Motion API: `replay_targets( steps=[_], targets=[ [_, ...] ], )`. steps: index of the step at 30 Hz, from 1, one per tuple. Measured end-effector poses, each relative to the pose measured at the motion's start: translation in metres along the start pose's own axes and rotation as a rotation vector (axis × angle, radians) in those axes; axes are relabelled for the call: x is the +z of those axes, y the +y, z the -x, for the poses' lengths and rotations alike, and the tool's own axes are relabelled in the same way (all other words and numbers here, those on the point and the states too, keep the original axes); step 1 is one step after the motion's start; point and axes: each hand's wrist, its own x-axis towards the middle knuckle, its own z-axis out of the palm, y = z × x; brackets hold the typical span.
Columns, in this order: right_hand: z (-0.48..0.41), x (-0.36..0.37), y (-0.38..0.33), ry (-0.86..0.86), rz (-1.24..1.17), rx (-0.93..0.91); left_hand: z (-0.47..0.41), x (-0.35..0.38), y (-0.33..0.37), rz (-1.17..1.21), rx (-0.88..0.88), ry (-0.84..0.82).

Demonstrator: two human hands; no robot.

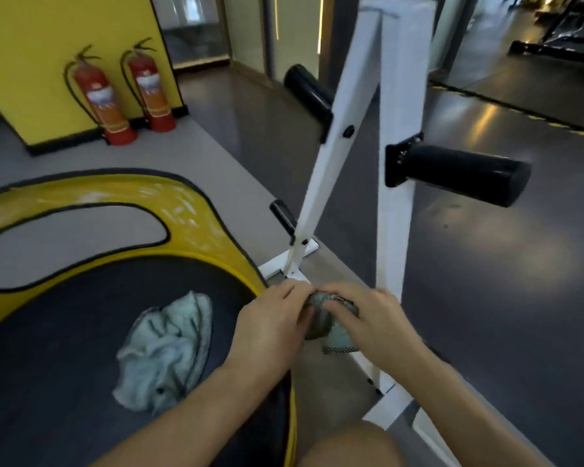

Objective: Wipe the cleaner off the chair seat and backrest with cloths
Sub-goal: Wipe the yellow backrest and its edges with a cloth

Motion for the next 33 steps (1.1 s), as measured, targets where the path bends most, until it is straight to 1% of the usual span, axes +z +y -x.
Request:
replay_targets(
  steps=[3, 7, 9, 12, 15, 17, 19, 21, 25, 28, 30, 32, 33],
  targets=[
    [-0.026, 0.015, -0.062, -0.044, -0.017, -0.104, 0.021, -0.065, -0.035, -0.051, -0.077, 0.114],
    [-0.06, 0.055, -0.146, -0.205, 0.016, -0.247, 0.072, -0.146, -0.095, -0.136, -0.225, 0.191],
    [-0.075, 0.085, -0.189, -0.255, 0.008, -0.318, 0.104, -0.18, -0.124, -0.173, -0.299, 0.242],
    [-0.088, 0.139, -0.244, -0.324, 0.077, -0.398, 0.156, -0.217, -0.164, -0.256, -0.439, 0.302],
    [-0.088, 0.194, -0.287, -0.378, 0.147, -0.425, 0.206, -0.23, -0.196, -0.314, -0.592, 0.317],
    [-0.081, 0.229, -0.308, -0.403, 0.134, -0.381, 0.231, -0.228, -0.213, -0.338, -0.67, 0.312],
    [-0.072, 0.262, -0.318, -0.415, 0.093, -0.297, 0.249, -0.222, -0.226, -0.308, -0.754, 0.309],
    [-0.061, 0.29, -0.323, -0.401, 0.013, -0.21, 0.26, -0.215, -0.233, -0.193, -0.863, 0.316],
    [-0.04, 0.325, -0.326, -0.387, -0.22, -0.014, 0.262, -0.202, -0.236, 0.137, -1.036, 0.369],
    [-0.031, 0.335, -0.331, -0.43, -0.461, 0.126, 0.261, -0.198, -0.235, 0.332, -1.093, 0.405],
    [-0.027, 0.335, -0.337, -0.494, -0.6, 0.186, 0.263, -0.202, -0.236, 0.426, -1.119, 0.402],
    [-0.023, 0.338, -0.342, -0.555, -0.664, 0.179, 0.271, -0.21, -0.239, 0.441, -1.1, 0.334],
    [-0.021, 0.342, -0.342, -0.565, -0.649, 0.159, 0.278, -0.214, -0.239, 0.374, -1.076, 0.265]
  ],
)
